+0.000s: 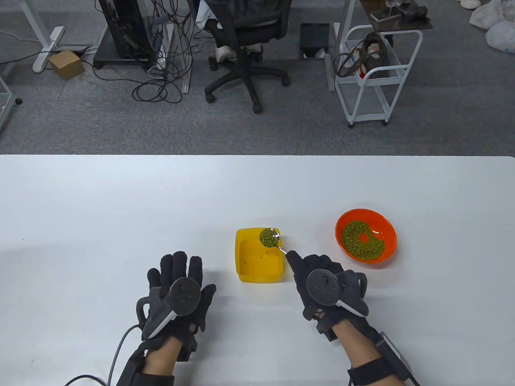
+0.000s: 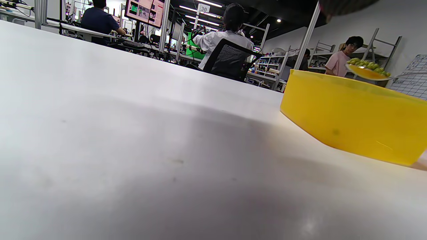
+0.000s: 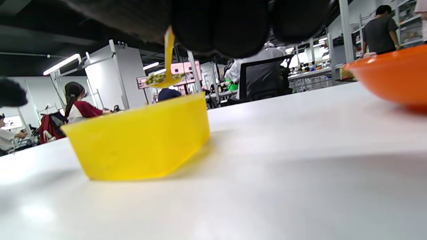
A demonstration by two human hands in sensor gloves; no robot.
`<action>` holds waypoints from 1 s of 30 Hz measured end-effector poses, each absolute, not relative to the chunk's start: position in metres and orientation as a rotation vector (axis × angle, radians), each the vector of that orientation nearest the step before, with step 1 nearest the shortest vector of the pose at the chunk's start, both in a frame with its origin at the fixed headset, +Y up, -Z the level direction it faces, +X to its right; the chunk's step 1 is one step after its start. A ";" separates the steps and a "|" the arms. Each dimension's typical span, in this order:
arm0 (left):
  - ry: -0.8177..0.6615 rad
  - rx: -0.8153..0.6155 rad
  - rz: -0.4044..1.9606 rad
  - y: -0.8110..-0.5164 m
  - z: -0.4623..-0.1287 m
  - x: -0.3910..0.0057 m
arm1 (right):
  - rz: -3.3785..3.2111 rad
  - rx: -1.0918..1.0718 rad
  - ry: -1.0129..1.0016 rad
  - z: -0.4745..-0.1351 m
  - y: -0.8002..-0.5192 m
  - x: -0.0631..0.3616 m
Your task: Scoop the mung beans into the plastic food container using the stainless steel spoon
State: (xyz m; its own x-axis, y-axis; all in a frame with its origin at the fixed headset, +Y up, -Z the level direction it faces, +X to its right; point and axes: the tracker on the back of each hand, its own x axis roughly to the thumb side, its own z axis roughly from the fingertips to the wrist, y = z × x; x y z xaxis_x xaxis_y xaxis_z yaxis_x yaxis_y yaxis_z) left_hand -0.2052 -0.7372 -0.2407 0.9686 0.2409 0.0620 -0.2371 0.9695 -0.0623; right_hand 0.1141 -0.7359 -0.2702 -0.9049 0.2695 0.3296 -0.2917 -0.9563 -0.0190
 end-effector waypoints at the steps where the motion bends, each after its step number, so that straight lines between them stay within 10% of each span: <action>1: -0.070 -0.054 0.242 -0.737 -0.241 -0.205 | 2.812 0.474 -0.083 -0.271 -0.738 0.112; 30: -0.066 -0.072 0.231 -0.738 -0.241 -0.204 | 2.624 0.351 0.056 -0.286 -0.745 0.124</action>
State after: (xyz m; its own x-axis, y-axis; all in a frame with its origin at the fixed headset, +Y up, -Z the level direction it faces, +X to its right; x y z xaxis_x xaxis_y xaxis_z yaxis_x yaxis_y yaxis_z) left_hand -0.2037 -0.7378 -0.2412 0.9713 0.2310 0.0575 -0.2262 0.9709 -0.0786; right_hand 0.1241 -0.7449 -0.2860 -0.8477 0.4746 0.2368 -0.4641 -0.8799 0.1022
